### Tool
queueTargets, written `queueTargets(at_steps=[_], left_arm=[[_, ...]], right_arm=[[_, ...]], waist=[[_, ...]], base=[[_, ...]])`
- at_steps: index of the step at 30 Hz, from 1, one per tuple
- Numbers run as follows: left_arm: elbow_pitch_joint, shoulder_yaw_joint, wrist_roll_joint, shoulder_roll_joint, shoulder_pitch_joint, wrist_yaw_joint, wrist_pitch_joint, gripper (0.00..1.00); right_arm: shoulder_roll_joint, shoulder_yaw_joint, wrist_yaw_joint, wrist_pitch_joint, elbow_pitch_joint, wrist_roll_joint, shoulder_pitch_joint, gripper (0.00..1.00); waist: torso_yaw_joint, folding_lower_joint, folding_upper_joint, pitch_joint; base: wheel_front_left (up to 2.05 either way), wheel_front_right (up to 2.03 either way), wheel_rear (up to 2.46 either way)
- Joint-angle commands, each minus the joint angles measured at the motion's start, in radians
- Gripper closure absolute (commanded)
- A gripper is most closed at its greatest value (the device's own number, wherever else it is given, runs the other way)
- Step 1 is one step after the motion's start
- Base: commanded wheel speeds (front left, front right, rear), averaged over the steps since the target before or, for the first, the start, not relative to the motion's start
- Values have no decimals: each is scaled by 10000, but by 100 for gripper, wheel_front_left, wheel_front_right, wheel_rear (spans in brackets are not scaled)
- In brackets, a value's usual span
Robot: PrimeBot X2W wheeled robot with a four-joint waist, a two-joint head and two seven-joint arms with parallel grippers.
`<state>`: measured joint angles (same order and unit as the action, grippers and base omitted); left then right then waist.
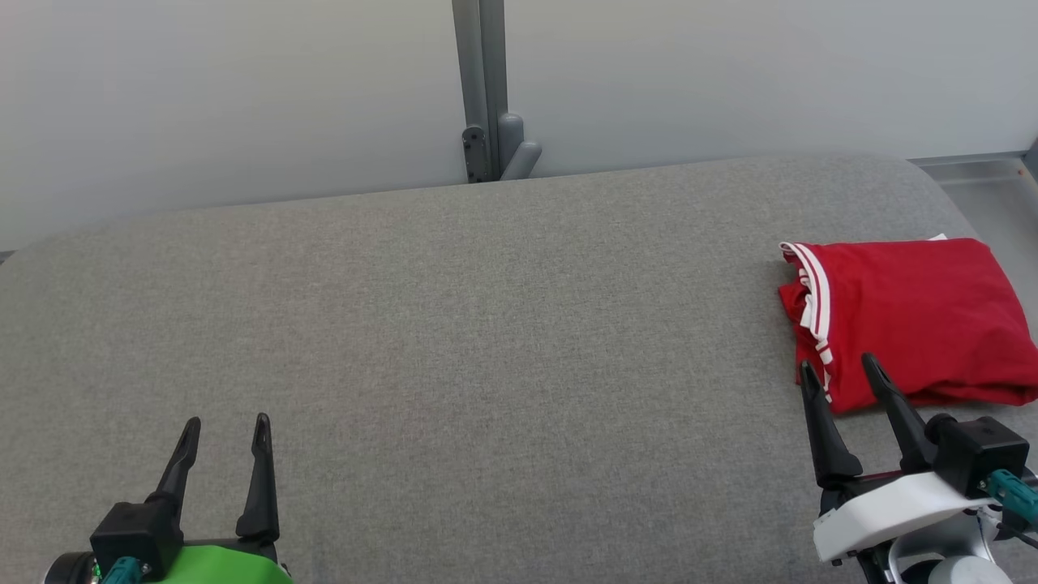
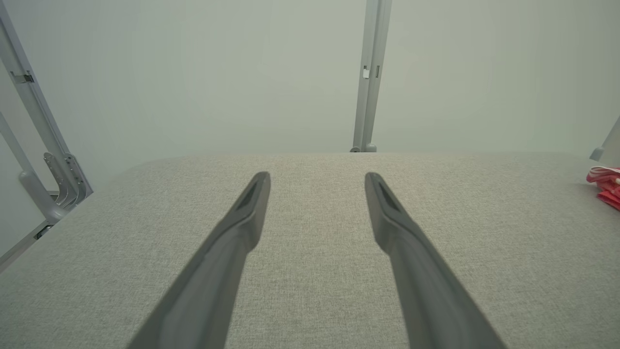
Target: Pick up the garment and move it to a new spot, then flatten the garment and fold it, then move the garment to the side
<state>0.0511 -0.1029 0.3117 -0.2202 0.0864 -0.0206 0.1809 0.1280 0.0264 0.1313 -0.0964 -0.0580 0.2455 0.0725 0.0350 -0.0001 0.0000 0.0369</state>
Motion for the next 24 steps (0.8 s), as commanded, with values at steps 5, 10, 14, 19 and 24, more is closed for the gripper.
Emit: queueTargets(at_steps=[5,10,14,19,24], left_arm=[[94,-27,89,-109,-184,10,41,0],[133,-72,121,-120,-223,3,32,0],[132,-114,140,-118,-232,-49,-2,0],[92,-146,144,-150,-252,-82,-27,0],[232,-176,119,-80,-106,-61,-45,100]], right_arm=[[-20,-43,-13,35,-64,15,106,0],[-43,-67,-11,10,-79,41,109,0],[-77,-96,-11,-15,-71,44,113,0],[-118,-86,-11,-34,-72,75,133,0],[-145,-54,2,16,93,60,57,100]], waist=[[2,1,0,-48],[11,1,0,-71],[18,1,0,-82],[29,1,0,-87],[34,1,0,-92]], base=[[0,0,0],[0,0,0],[0,0,0],[0,0,0],[0,0,0]])
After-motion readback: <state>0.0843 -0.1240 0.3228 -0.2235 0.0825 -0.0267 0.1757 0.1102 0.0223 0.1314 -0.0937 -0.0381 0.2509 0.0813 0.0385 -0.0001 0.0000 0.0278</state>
